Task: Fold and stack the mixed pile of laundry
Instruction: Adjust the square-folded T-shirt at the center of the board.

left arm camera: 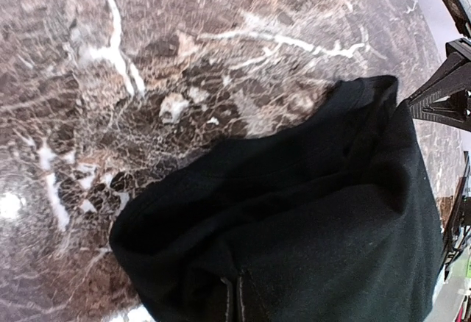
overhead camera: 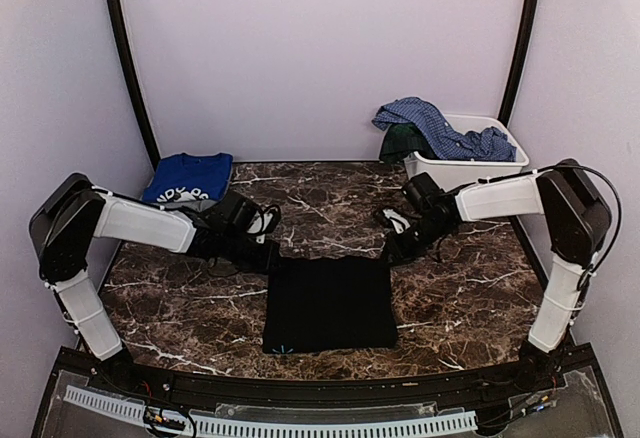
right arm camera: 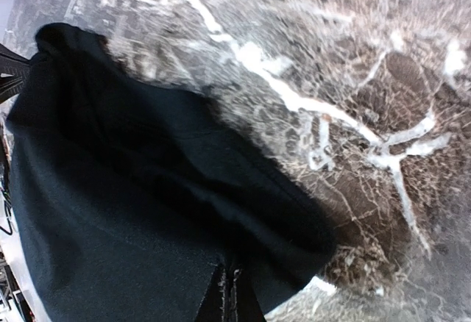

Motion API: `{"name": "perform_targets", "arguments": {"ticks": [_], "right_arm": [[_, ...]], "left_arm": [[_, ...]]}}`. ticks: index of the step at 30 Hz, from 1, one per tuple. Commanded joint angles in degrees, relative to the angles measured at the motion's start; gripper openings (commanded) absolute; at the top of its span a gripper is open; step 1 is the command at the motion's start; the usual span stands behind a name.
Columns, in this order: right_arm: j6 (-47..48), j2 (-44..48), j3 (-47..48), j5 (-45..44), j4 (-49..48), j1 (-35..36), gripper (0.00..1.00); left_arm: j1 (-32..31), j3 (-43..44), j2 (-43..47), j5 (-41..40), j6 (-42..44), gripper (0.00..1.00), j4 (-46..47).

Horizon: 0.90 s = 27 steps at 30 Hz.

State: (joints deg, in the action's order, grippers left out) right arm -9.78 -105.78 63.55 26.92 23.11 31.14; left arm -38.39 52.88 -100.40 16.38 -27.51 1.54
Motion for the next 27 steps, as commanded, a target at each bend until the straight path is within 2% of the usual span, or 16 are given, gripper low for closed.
{"name": "perform_targets", "arguments": {"ticks": [1,9,13,20,27], "right_arm": [[-0.59,5.67,-0.26,-2.24,0.02,0.15,0.0],[-1.4,10.95,-1.6,-7.7,0.68,0.0,0.0],[-2.39,10.64,-2.31,-11.16,-0.35,-1.32,0.0],[-4.19,4.38,-2.11,-14.56,-5.77,-2.6,0.0],[-5.08,-3.28,2.01,-17.04,-9.87,-2.57,0.0]], "left_arm": [[0.41,-1.4,6.73,-2.64,1.12,0.0,-1.2],[1.08,-1.59,10.11,-5.64,1.63,0.0,-4.15],[1.79,-1.56,10.19,-8.44,1.38,0.0,-4.62],[3.77,-0.67,5.49,-10.77,1.61,0.0,-2.03],[5.7,1.54,-2.27,-11.61,1.55,0.0,2.75]]}}
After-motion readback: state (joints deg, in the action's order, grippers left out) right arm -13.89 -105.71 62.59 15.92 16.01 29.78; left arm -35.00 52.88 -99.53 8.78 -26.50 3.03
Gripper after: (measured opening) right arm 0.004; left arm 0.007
